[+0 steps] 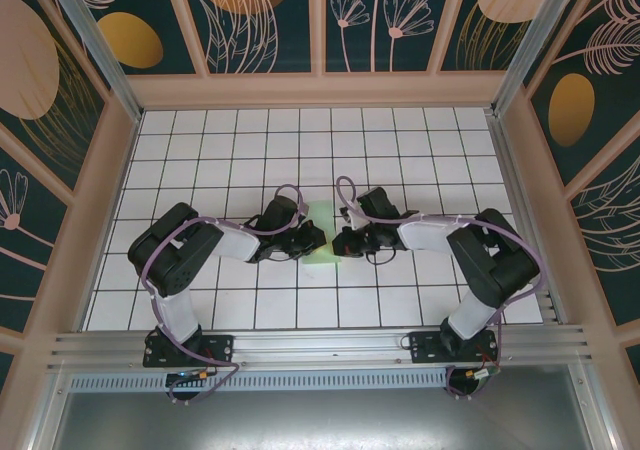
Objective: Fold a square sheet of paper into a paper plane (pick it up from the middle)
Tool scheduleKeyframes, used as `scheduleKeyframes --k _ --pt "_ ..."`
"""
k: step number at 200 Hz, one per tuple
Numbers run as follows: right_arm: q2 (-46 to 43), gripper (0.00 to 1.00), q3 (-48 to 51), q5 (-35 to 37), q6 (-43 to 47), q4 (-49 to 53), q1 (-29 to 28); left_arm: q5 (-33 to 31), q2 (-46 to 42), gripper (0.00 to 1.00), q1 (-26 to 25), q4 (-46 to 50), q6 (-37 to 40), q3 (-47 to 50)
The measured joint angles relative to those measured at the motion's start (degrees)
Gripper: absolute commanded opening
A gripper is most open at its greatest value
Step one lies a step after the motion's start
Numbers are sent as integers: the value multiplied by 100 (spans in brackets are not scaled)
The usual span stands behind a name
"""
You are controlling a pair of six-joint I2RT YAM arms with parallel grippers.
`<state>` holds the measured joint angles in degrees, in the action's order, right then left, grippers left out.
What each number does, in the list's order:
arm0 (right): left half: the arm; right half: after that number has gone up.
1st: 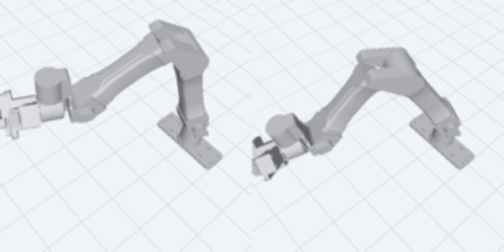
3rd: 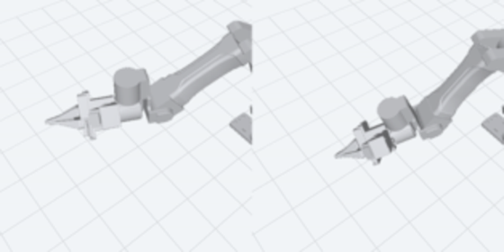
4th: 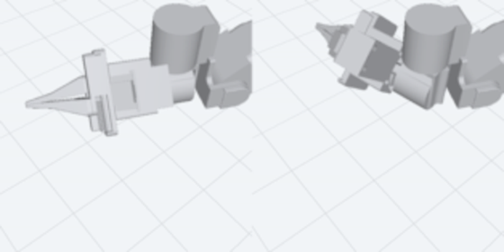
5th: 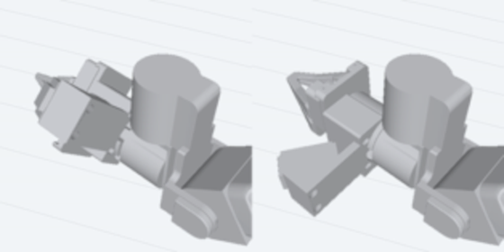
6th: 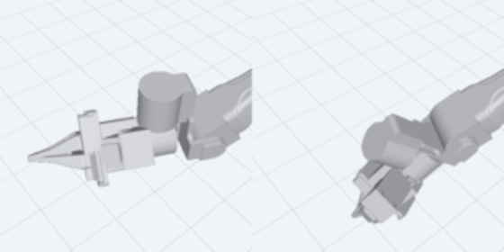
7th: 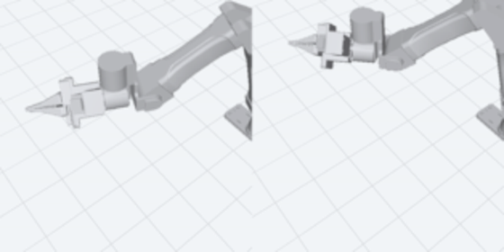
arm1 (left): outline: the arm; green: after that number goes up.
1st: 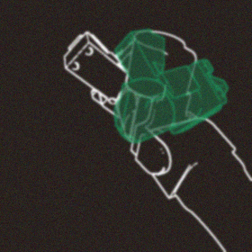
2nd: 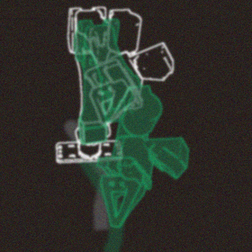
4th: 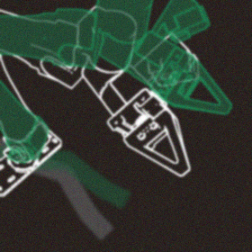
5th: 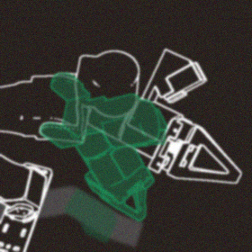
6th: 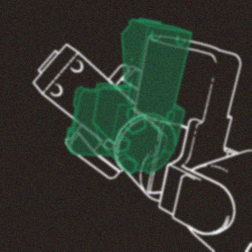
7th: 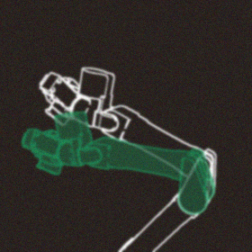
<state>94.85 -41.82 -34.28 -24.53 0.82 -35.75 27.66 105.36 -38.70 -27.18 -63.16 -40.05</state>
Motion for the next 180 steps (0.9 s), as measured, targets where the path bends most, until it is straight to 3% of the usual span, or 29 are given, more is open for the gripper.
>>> scheduleKeyframes --k 180 --pt "74 1 37 188 68 37 -4 -127 -33 9 -28 -20 -59 42"
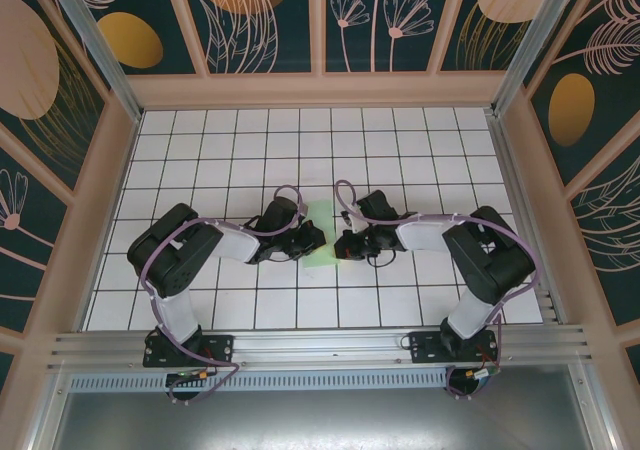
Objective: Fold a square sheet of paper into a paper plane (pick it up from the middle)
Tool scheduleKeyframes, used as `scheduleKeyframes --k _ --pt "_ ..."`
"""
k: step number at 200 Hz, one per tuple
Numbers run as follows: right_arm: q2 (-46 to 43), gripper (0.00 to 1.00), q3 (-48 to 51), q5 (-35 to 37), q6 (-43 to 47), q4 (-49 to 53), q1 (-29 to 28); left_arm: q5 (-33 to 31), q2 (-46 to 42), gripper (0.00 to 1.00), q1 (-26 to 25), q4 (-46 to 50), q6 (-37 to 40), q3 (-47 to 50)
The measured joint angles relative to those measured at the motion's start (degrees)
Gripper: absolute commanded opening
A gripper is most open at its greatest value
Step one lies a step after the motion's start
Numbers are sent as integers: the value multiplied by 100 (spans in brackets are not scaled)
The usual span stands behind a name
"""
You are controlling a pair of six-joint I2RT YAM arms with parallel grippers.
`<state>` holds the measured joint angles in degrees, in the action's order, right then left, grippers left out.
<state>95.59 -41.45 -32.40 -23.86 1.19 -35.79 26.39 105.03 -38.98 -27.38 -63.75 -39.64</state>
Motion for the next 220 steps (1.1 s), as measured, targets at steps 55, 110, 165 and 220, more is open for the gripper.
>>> scheduleKeyframes --k 55,110,165,220 --pt "-219 1 98 -46 105 17 0 -7 -4 9 0 0 0 2" --pt "-81 1 114 -63 107 33 0 -48 -37 9 2 4 0 33" --pt "15 1 111 -66 111 26 0 -70 -57 10 2 44 0 33" --pt "76 0 66 -83 149 37 0 -144 -398 16 2 208 118 57"
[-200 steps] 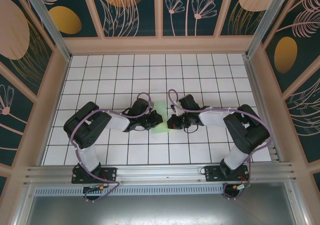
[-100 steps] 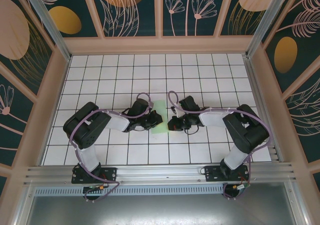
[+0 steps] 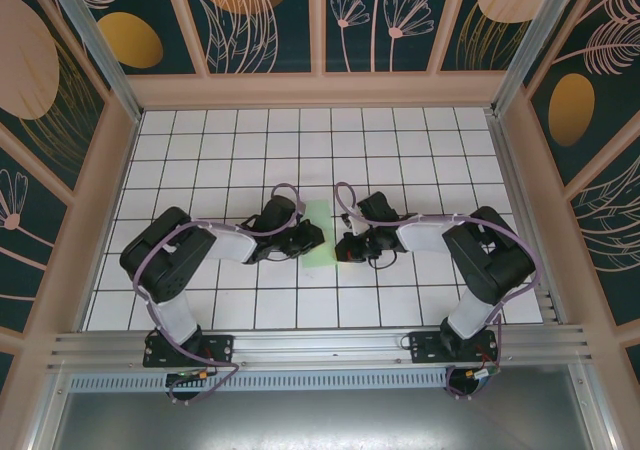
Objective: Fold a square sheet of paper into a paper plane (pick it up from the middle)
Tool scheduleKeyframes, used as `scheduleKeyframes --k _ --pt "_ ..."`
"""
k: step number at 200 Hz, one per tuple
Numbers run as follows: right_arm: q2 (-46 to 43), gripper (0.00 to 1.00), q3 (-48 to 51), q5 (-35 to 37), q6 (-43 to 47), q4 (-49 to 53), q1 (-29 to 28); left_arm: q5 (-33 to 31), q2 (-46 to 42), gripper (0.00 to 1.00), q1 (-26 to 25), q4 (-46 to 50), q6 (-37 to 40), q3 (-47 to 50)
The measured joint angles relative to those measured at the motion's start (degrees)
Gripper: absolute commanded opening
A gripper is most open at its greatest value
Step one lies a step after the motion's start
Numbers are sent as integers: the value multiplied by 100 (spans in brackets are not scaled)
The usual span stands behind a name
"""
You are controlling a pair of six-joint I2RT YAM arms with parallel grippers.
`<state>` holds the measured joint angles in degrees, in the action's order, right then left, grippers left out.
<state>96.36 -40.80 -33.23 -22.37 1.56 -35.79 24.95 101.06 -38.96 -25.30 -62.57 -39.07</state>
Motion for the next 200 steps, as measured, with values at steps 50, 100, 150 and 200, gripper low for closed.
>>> scheduleKeyframes --k 50,100,150,200 --pt "22 0 -63 24 66 94 -2 -44 -354 13 -157 -15 17 50" --pt "35 0 -127 87 107 197 -37 -105 -17 12 -323 28 17 37" --pt "46 0 -149 92 107 219 -44 -195 133 11 -328 219 17 -33" --pt "4 0 -160 168 50 229 -20 -337 131 9 -345 282 -55 -35"
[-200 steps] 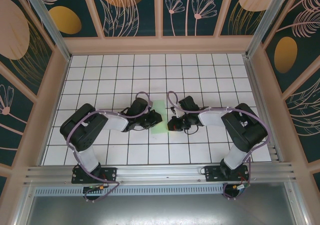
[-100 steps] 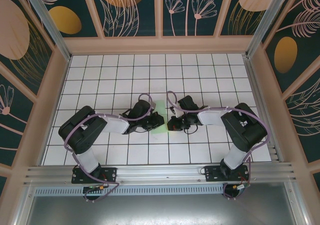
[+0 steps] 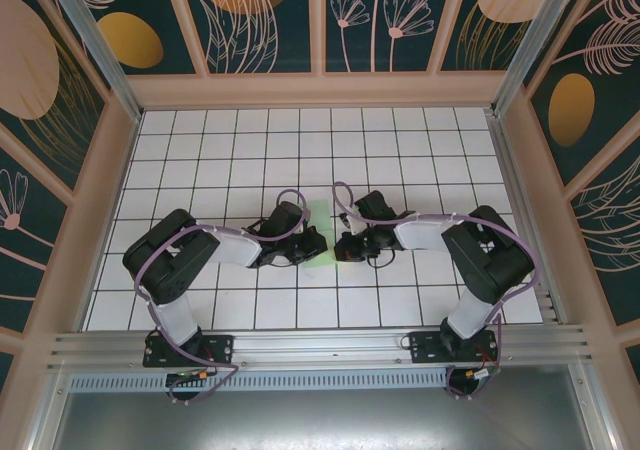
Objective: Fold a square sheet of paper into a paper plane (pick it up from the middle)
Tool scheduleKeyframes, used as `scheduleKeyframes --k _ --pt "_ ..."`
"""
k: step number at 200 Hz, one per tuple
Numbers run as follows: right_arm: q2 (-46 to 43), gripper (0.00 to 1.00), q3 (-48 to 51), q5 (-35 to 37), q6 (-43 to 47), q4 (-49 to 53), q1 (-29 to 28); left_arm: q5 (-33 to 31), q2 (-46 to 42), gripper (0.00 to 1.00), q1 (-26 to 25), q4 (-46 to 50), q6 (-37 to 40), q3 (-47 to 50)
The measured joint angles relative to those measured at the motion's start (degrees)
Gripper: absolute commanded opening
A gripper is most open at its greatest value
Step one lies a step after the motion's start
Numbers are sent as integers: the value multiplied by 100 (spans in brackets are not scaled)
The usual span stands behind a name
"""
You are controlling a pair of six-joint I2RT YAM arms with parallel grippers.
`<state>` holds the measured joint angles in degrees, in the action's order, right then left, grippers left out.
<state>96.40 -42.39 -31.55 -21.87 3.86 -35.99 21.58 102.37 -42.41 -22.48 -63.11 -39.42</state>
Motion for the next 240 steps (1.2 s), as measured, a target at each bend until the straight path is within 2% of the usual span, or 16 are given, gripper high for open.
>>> scheduleKeyframes --k 44,67,137,240 --pt "-612 0 103 72 -278 -118 409 -39 -20 9 -4 -79 -61 55" --pt "-743 0 103 7 -337 -269 420 -46 -20 9 -4 -94 -61 66" --pt "-341 0 105 -149 -398 -372 48 -48 -22 9 -4 -131 -61 85" --pt "68 0 107 -125 -245 -356 -2 -129 -55 9 -22 -96 -61 85"
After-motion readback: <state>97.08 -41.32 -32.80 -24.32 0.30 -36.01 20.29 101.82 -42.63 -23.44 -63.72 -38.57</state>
